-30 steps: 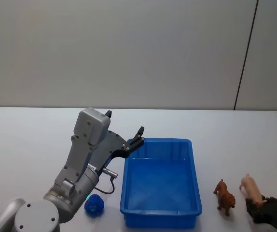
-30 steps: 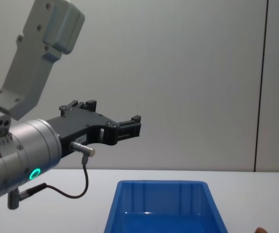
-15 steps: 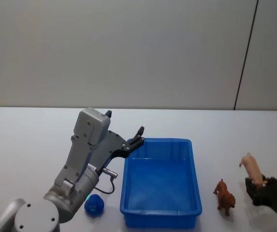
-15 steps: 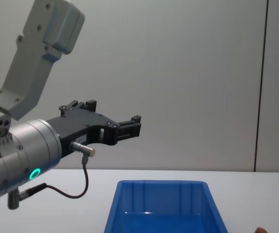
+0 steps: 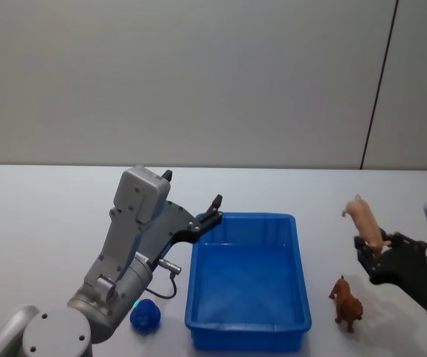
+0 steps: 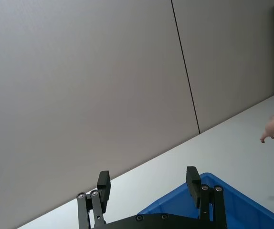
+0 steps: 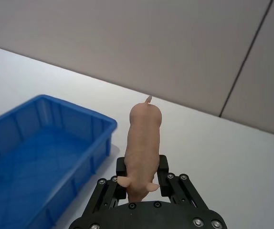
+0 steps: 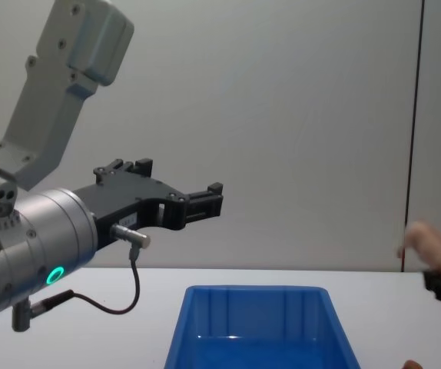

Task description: Pick up the two dolls from the table and place them into the box.

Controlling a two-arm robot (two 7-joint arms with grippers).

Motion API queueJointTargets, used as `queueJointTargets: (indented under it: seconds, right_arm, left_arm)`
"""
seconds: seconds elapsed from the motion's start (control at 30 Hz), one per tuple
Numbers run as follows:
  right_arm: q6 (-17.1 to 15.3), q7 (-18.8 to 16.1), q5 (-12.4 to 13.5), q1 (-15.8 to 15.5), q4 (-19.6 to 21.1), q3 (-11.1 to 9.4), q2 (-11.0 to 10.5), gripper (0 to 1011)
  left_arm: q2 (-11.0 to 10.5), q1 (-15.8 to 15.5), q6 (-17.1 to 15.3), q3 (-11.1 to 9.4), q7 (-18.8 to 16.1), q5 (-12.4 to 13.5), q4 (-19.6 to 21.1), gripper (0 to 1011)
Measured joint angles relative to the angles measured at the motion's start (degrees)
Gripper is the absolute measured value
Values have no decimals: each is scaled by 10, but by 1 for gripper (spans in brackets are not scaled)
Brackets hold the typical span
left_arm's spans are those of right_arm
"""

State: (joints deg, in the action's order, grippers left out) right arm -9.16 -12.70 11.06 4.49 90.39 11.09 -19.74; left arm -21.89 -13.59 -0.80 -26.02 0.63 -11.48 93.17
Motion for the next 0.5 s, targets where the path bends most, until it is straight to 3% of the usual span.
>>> queueJointTargets:
  seconds: [0.5]
  right_arm:
    - [-1,-102,-38,39,3,30,26,357]
  left_arm:
    - [0,0,0,0,0,0,0,1001]
